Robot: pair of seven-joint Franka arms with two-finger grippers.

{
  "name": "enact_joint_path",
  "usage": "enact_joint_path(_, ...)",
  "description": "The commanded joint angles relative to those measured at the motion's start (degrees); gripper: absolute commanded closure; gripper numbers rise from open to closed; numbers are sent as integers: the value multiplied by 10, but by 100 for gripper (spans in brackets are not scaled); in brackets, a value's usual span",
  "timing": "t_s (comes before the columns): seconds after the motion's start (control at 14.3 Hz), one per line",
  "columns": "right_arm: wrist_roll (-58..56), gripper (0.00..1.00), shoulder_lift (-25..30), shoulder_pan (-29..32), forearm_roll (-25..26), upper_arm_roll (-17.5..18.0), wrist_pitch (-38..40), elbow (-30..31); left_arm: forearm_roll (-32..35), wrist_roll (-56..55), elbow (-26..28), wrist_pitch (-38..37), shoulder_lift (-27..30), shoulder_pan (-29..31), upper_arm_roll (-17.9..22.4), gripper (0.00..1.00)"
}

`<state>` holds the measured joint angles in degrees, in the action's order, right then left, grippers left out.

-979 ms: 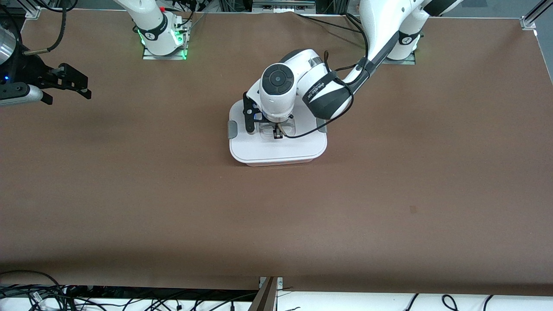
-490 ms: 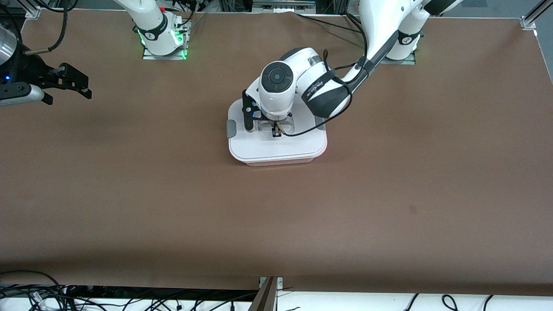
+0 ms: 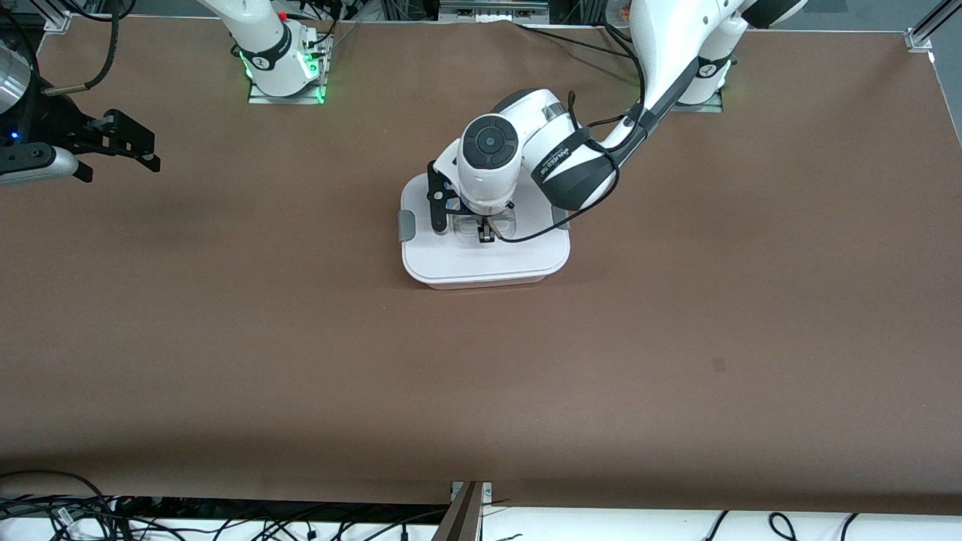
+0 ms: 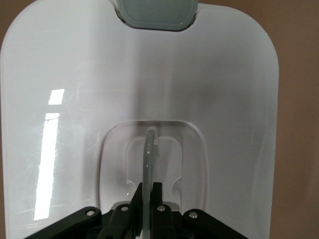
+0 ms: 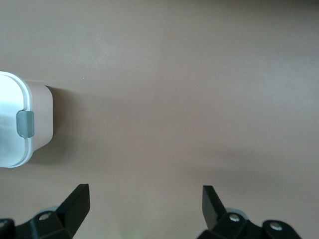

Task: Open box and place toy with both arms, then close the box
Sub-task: 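Press the lid down onto the box with the left gripper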

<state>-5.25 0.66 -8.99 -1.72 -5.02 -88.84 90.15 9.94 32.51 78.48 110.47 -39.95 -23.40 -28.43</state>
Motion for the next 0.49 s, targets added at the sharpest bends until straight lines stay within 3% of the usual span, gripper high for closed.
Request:
enact_joint_path(0.0,-6,0,2,0,8,3,9,-13,11,3,32,-2,17,12,-1,72)
enact_joint_path(0.07,-6,0,1,0,8,3,9,-15,11,-6,30,-5,27,12,-2,1)
enact_joint_path(0.42,-5,0,1,-1,8,3,7,-16,0,-103,19,-86,100,33,-3,0)
